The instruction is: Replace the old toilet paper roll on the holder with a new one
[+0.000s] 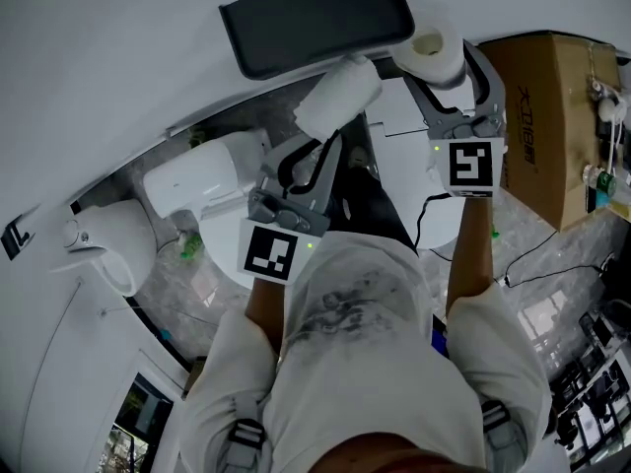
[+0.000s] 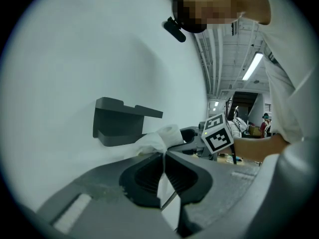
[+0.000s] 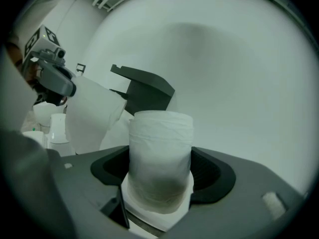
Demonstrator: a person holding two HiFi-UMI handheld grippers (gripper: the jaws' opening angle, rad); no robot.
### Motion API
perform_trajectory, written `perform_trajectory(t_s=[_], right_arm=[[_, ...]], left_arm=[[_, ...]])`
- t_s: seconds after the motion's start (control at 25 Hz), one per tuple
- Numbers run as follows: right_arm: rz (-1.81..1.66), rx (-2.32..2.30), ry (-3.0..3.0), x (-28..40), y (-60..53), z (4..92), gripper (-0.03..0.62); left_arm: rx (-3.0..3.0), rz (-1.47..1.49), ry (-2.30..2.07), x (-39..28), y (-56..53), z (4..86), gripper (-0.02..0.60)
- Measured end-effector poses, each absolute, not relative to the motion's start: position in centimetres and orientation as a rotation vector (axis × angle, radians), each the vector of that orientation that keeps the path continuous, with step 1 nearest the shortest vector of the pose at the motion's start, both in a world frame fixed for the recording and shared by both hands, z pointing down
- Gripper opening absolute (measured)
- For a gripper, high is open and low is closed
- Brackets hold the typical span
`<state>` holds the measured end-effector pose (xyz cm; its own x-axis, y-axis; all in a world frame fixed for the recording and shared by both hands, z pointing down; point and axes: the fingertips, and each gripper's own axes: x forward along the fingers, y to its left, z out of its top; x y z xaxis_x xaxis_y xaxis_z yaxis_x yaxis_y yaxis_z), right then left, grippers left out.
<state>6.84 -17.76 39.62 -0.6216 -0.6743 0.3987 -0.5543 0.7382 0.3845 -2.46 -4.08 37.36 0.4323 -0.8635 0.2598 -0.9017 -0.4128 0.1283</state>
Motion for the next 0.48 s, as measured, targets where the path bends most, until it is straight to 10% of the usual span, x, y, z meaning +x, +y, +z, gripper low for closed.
perform_trajectory(t_s=[0.48], right_arm=[[-0.499, 0.821, -2.312, 6.2, -18.7, 41.3, 0.371]], left_arm=[[2.398, 0.214, -1.584, -2.2, -3.7, 37.9, 0.017]])
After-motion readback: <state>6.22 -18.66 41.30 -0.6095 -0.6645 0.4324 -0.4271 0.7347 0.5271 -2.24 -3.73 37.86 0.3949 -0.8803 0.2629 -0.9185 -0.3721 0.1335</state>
